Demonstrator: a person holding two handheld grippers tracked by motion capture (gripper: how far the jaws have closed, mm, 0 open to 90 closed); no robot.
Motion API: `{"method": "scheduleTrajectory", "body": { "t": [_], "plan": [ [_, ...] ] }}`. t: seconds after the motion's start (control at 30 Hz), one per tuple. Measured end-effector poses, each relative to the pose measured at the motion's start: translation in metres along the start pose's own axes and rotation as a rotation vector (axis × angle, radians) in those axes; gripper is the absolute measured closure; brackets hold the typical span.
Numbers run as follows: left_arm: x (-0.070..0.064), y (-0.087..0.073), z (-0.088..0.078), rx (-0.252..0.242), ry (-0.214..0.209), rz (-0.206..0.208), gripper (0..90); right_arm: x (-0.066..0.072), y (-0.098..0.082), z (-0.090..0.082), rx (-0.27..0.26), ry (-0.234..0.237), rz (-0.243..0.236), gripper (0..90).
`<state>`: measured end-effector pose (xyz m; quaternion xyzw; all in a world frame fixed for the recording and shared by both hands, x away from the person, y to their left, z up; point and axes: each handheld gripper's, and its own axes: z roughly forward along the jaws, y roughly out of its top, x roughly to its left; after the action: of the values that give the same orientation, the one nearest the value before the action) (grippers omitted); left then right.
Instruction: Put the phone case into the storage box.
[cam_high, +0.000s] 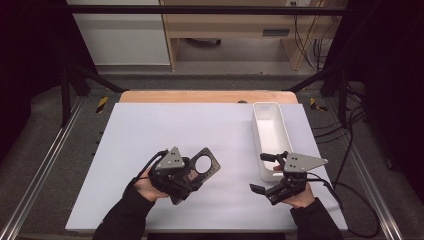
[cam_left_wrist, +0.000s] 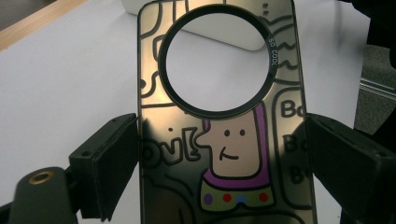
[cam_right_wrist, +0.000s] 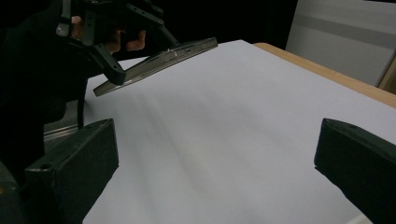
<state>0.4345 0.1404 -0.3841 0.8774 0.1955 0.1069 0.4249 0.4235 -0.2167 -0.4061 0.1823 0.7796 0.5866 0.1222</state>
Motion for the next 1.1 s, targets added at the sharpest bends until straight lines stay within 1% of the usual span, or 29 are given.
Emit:
{"method": "scheduleTrajectory", "body": {
  "t": [0.13, 0.27, 0.6, 0.83, 1.1],
  "plan": [
    [-0.002, 0.004, 0.004, 0.012, -0.024, 0.018, 11.6, 0.001, 0.002, 0.004, 0.007, 0.02, -0.009, 0.2],
    [-0.004, 0.008, 0.008, 0.031, -0.037, 0.041, 11.6, 0.002, 0.003, 0.008, 0.011, 0.038, -0.017, 0.3],
    [-0.009, 0.013, 0.016, 0.046, -0.07, 0.074, 11.7, 0.004, 0.005, 0.018, 0.025, 0.086, -0.035, 0.3],
    [-0.013, 0.015, 0.022, 0.06, -0.09, 0.098, 11.7, 0.006, 0.007, 0.024, 0.038, 0.111, -0.041, 0.3],
    [-0.019, 0.016, 0.03, 0.081, -0.12, 0.125, 11.7, 0.009, 0.004, 0.033, 0.059, 0.143, -0.041, 0.5]
  ]
}}
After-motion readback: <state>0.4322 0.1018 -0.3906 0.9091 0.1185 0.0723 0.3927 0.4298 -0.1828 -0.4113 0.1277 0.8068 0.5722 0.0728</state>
